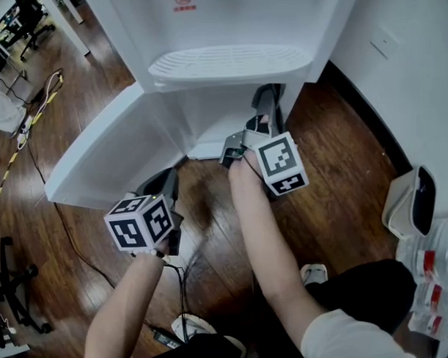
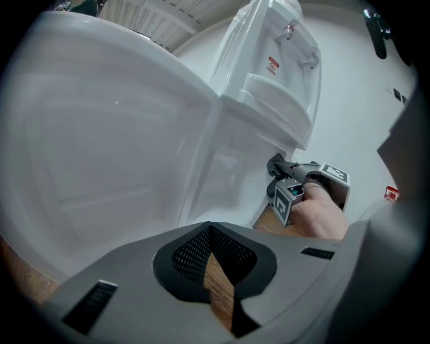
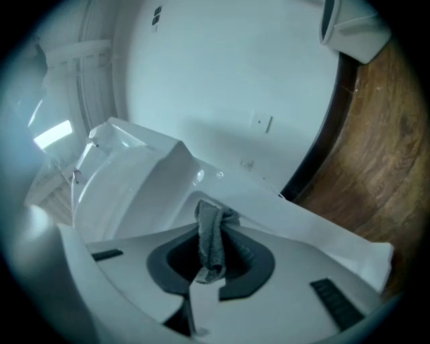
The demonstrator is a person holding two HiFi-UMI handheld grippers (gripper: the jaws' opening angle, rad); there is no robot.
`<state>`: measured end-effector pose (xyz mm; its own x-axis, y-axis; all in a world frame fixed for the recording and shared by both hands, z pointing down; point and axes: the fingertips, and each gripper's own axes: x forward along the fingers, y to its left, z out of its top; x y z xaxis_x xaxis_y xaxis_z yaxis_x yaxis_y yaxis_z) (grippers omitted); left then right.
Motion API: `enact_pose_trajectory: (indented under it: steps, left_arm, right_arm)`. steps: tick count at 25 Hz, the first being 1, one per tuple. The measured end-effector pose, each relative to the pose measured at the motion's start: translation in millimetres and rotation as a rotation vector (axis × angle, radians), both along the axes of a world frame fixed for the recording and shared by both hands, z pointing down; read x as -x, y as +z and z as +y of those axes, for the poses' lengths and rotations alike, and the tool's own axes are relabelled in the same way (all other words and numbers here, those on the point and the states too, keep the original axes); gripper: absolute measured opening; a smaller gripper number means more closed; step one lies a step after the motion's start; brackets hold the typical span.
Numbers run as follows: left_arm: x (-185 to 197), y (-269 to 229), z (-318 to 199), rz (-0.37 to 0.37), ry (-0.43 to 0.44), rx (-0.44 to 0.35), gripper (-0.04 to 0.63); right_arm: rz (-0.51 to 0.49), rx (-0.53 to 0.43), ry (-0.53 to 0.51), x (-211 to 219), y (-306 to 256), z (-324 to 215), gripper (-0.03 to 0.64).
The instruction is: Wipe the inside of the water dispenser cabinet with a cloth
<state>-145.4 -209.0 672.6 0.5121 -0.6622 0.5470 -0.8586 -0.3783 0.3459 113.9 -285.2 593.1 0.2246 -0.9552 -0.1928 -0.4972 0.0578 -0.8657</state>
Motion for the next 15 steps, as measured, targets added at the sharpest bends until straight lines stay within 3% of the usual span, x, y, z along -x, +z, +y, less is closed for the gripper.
enact_pose_trajectory:
  steps: [7,15]
  left_arm:
    - [1.6,2.8,-0.5,-0.004,-0.004,0.005,-0.012]
    - [1.3,4.6,-0.6,-0.012,-0.007,0.011,-0.012]
  right_arm:
    - [-0.009,-0.043,0.002,-3.2,-11.7,6.1,0.043]
    - [-0.079,0.186,0.010,-3.2,93.5,0.8,0.043]
